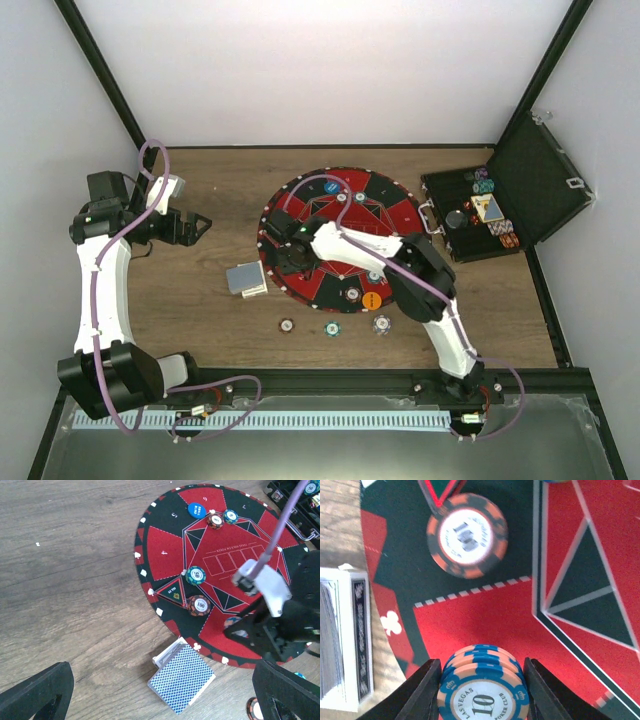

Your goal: Distribute texas hold em gaming equipment

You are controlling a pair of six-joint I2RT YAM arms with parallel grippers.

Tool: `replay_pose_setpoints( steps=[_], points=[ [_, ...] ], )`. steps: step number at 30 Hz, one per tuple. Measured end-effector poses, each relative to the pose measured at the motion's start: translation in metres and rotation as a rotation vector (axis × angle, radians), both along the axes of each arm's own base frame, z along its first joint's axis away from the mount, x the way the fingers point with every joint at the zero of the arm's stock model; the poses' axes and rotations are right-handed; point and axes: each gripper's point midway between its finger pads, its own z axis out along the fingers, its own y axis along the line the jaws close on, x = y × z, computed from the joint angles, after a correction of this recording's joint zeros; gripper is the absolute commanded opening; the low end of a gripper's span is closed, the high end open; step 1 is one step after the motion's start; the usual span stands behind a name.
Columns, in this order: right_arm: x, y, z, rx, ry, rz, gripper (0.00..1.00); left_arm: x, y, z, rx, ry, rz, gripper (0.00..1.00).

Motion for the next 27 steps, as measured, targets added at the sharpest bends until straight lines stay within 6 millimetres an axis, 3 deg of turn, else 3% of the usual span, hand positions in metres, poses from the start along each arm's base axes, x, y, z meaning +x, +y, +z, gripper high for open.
replay_pose_setpoints(
  steps=[6,12,16,21,27],
  points=[
    [0.015,0.034,-0.018,0.022,-0.001,0.051,0.15,0.000,0.000,0.000,0.000,0.001,0.000,1.00],
    [0.021,0.044,-0.029,0.019,-0.001,0.066,0.20,0.000,0.000,0.000,0.002,0.002,0.002,1.00],
    [0.021,0.043,-0.035,0.004,-0.001,0.068,0.41,0.000,0.000,-0.001,0.003,0.003,0.001,1.00],
    [0.020,0.043,-0.034,0.001,-0.005,0.074,0.61,-0.001,0.000,-0.001,0.003,0.003,-0.001,1.00],
    [0.009,0.024,-0.022,-0.021,-0.002,0.070,0.70,-0.001,0.000,-0.001,0.003,0.003,-0.001,1.00]
  ],
)
